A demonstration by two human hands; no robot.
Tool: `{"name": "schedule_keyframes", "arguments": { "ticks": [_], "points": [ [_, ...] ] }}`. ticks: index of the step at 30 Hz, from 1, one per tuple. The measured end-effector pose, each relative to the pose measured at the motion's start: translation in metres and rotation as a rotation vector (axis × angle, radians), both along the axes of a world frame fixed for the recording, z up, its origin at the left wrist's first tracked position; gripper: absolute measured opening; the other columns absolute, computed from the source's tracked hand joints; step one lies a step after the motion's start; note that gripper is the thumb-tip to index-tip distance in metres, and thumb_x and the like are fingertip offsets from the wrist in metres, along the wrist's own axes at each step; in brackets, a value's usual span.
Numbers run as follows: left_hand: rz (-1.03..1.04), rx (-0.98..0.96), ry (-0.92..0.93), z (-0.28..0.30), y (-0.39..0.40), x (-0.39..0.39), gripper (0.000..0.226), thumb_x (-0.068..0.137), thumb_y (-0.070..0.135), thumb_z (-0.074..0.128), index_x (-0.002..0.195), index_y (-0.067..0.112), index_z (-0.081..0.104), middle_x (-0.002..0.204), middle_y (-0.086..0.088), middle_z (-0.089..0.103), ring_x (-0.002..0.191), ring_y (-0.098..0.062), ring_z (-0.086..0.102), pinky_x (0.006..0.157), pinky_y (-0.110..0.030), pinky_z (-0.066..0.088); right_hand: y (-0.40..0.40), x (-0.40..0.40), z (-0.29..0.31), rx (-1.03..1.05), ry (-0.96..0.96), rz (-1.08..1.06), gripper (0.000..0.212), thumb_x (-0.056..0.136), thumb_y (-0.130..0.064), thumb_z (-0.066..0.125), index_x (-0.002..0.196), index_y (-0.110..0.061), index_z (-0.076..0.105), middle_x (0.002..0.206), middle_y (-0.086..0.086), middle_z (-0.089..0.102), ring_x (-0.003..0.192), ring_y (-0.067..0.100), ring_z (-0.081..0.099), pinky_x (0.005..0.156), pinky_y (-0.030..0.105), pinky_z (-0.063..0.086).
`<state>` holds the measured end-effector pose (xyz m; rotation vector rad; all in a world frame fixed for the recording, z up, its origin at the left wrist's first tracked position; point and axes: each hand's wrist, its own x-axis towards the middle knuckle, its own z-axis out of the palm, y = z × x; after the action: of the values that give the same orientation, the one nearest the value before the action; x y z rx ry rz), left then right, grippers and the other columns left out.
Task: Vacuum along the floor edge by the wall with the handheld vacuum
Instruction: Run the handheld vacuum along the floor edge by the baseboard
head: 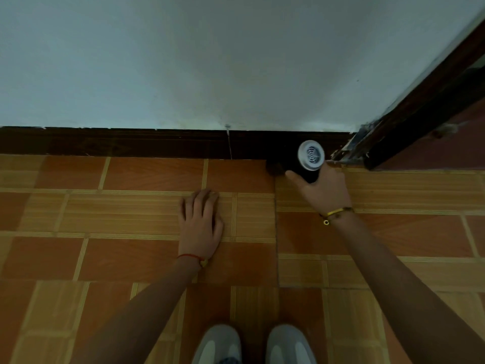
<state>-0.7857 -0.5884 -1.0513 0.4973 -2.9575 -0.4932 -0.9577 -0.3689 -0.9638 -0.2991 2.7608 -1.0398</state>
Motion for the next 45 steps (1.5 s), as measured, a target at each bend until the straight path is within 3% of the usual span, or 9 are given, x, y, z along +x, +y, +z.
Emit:
{"name": "schedule_keyframes", "arguments": {
  "ticks": [4, 8, 12, 15, 21, 28, 35, 41, 45],
  "points": [
    [0.004, -0.005, -0.008, 0.003, 0.002, -0.001, 0.049, 0.092, 0.032, 0.04, 0.137, 0.016, 0.047, 0.143, -0.007, 0.046, 0.135, -0.029, 0.038, 0.117, -0.057, 0.021, 0.03, -0.009, 0.006, 0.034, 0.029, -0.097, 0.05, 0.079, -0.052, 0.068, 0.103, -0.009, 0.062, 0.083, 0.004, 0.063, 0.09, 0.025, 0.064, 0.071, 0.025, 0.041],
    [0.01, -0.018, -0.027, 0.005, 0.003, 0.0, 0.048, 0.092, 0.031, 0.041, 0.138, 0.016, 0.047, 0.144, -0.007, 0.045, 0.136, -0.03, 0.038, 0.118, -0.057, 0.02, 0.036, -0.006, 0.007, 0.014, -0.041, -0.11, 0.045, 0.081, -0.051, 0.065, 0.084, -0.006, 0.063, 0.066, 0.005, 0.059, 0.076, 0.032, 0.065, 0.074, 0.04, 0.052],
    [0.014, -0.008, -0.043, 0.008, 0.005, -0.001, 0.049, 0.093, 0.031, 0.039, 0.138, 0.014, 0.048, 0.144, -0.009, 0.045, 0.136, -0.031, 0.039, 0.119, -0.056, 0.019, 0.028, 0.0, 0.008, -0.07, -0.189, -0.109, 0.043, 0.082, -0.049, 0.067, 0.067, -0.009, 0.059, 0.054, 0.003, 0.061, 0.054, 0.016, 0.063, 0.061, 0.032, 0.052],
    [0.023, 0.008, -0.061, 0.012, 0.008, -0.001, 0.05, 0.093, 0.031, 0.037, 0.138, 0.013, 0.048, 0.145, -0.01, 0.046, 0.136, -0.032, 0.039, 0.119, -0.056, 0.018, 0.021, 0.01, 0.011, -0.201, -0.373, -0.159, 0.045, 0.081, -0.047, 0.069, 0.058, -0.01, 0.059, 0.048, 0.009, 0.061, 0.042, 0.019, 0.061, 0.051, 0.028, 0.05],
    [-0.008, 0.057, -0.098, 0.028, 0.004, -0.002, 0.045, 0.091, 0.023, 0.05, 0.135, 0.014, 0.05, 0.143, -0.008, 0.046, 0.136, -0.031, 0.038, 0.119, -0.055, 0.018, 0.015, 0.022, 0.026, -0.602, -0.732, -0.303, 0.035, 0.078, -0.04, 0.074, 0.076, -0.006, 0.062, 0.053, 0.003, 0.061, 0.04, 0.017, 0.056, 0.042, 0.025, 0.048],
    [-0.055, 0.023, -0.106, 0.052, 0.004, 0.006, 0.037, 0.089, 0.019, 0.056, 0.125, 0.013, 0.057, 0.13, -0.006, 0.055, 0.128, -0.029, 0.046, 0.118, -0.05, 0.023, 0.006, 0.037, 0.033, -0.74, -0.949, -0.211, 0.039, 0.068, -0.047, 0.073, 0.074, -0.011, 0.058, 0.059, 0.003, 0.056, 0.042, 0.016, 0.051, 0.04, 0.026, 0.045],
    [-0.076, 0.069, -0.111, 0.059, 0.018, 0.01, 0.032, 0.091, 0.017, 0.055, 0.122, 0.013, 0.06, 0.121, -0.004, 0.058, 0.122, -0.026, 0.049, 0.116, -0.047, 0.026, 0.004, 0.051, 0.026, -0.808, -0.997, -0.136, 0.039, 0.071, -0.05, 0.07, 0.073, -0.012, 0.059, 0.058, 0.003, 0.054, 0.042, 0.015, 0.049, 0.041, 0.024, 0.044],
    [-0.079, 0.143, -0.117, 0.057, 0.024, 0.007, 0.028, 0.092, 0.015, 0.055, 0.119, 0.012, 0.061, 0.117, -0.005, 0.06, 0.117, -0.027, 0.051, 0.11, -0.045, 0.035, 0.008, 0.052, 0.015, -0.801, -0.951, -0.133, 0.039, 0.076, -0.055, 0.067, 0.091, -0.019, 0.061, 0.064, 0.005, 0.057, 0.047, 0.017, 0.051, 0.044, 0.027, 0.045],
    [-0.075, 0.197, -0.094, 0.056, 0.023, 0.003, 0.028, 0.091, 0.012, 0.056, 0.119, 0.012, 0.061, 0.116, -0.005, 0.06, 0.115, -0.027, 0.052, 0.105, -0.046, 0.038, 0.008, 0.053, 0.007, -0.746, -0.916, -0.136, 0.044, 0.077, -0.058, 0.064, 0.092, -0.017, 0.061, 0.069, 0.004, 0.064, 0.05, 0.016, 0.056, 0.048, 0.027, 0.049]
  ]
}}
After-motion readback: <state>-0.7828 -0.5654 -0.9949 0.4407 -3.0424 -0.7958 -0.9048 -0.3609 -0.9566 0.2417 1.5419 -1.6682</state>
